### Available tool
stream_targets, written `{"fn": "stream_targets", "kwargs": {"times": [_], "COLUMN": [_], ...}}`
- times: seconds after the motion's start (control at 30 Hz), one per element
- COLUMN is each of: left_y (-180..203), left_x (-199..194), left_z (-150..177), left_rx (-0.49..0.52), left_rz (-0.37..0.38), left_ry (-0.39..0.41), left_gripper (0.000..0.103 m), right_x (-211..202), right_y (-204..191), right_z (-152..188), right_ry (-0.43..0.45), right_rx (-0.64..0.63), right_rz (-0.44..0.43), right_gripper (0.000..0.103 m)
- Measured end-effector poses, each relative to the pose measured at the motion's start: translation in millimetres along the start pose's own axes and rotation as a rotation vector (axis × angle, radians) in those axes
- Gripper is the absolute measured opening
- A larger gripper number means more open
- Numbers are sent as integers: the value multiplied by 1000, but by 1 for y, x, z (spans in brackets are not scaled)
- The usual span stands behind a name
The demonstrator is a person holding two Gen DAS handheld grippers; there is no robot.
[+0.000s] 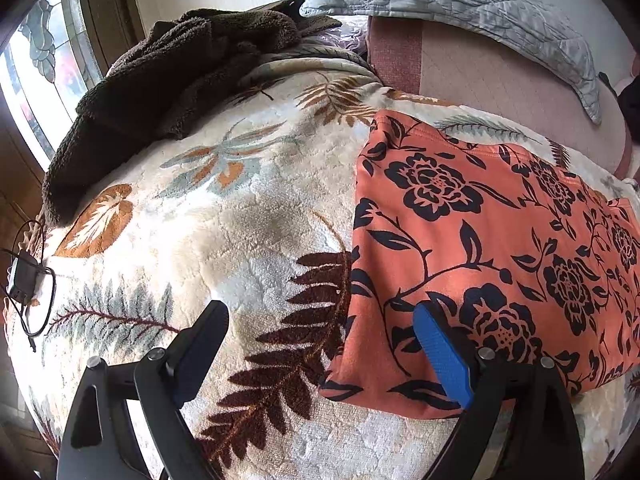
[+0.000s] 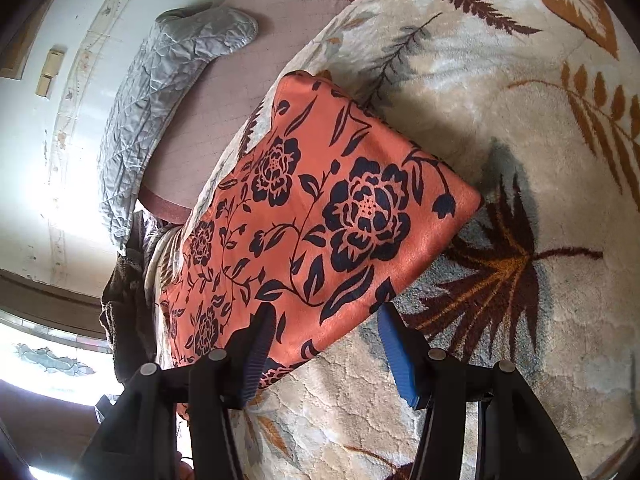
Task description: Fold small clothes
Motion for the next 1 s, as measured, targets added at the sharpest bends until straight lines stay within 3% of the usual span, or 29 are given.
{"fn": "stream_targets", "kwargs": {"times": [0.17, 0.33, 0.4, 0.57, 0.8, 0.93, 1.0], "left_y": [4, 4, 4, -4, -30, -22, -16], "left_x": [19, 13, 10, 1, -2, 15, 16], "left_z": [5, 4, 4, 4, 5, 10, 10], "left_rx": [28, 23, 21, 5, -55, -2, 35], "left_rz": [-45, -38, -27, -28, -41, -67, -96], "left_ry": [-47, -38, -36, -17, -25, -83, -70], "left_gripper": [94, 94, 94, 94, 94, 94, 94], "right_x": [-3, 6, 16, -4, -13, -2, 5], "right_y": [-9, 6, 23, 38, 60, 68, 64], "right_z": [-8, -32, -39, -37, -25, -33, -40], "right_ry": [50, 96, 64, 83, 78, 108, 132], "right_rx": [-37, 33, 95, 202, 272, 308, 275], "right_rz": [-27, -15, 0, -127, -45, -56, -54], "right_gripper": [57, 57, 57, 58, 60, 60, 59]}}
Point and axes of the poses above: each gripper's, at about its wrist camera, not at the fingertips, and x roughly the way its jaws point, y to its right, z to its underside, the point moved 4 cm from there along x, roughly the way its jaws point, and after that the axes turned 4 degrees about -y, right-handed, at the moved point
